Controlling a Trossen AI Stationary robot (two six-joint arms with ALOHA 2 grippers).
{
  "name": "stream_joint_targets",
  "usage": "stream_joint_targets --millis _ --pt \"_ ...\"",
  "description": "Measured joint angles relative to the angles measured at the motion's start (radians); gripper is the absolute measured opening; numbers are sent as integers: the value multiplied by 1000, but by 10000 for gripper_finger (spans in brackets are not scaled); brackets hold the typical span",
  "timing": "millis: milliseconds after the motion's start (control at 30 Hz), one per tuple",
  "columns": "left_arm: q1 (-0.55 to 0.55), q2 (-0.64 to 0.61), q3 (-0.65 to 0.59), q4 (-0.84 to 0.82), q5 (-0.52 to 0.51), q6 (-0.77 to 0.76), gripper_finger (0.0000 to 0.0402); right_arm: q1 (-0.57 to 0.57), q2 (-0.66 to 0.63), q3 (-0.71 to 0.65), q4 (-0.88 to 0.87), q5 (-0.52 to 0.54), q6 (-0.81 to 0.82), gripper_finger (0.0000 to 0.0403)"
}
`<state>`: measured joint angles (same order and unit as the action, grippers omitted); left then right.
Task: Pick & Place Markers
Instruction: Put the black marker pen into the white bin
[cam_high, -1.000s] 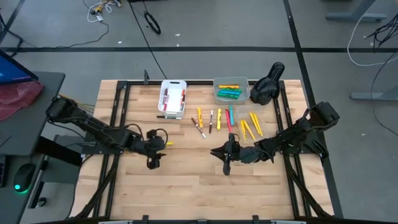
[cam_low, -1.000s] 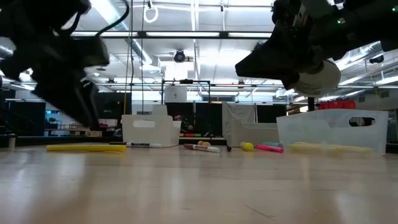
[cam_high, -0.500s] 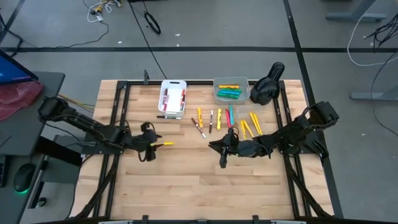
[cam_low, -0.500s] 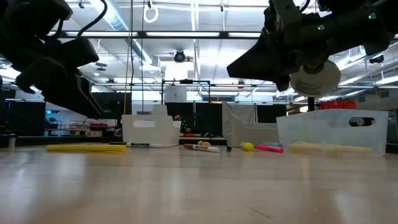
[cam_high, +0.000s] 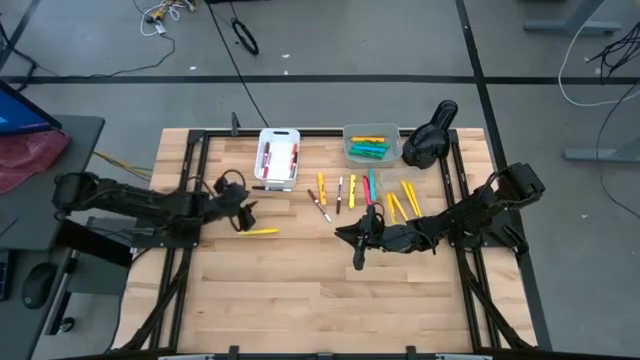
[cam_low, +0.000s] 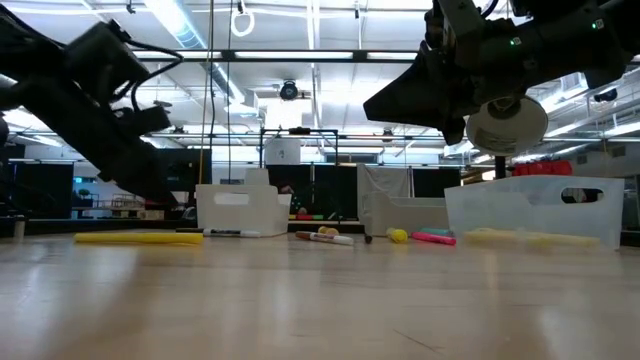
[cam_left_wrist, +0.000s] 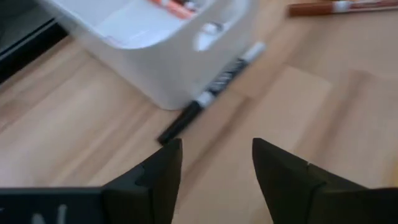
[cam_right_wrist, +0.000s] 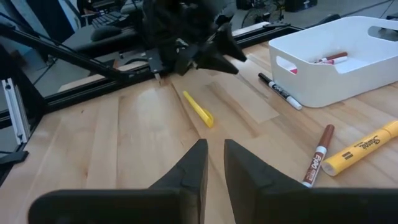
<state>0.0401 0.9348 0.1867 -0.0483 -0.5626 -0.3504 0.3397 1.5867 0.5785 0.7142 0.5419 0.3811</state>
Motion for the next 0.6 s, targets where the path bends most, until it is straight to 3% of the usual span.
stream_joint_targets --millis 300,600 --pt "234 0 0 51 229 206 277 0 0 0 -1 0 -5 56" --pt "401 62 0 107 351 336 264 0 0 0 -1 0 -23 56"
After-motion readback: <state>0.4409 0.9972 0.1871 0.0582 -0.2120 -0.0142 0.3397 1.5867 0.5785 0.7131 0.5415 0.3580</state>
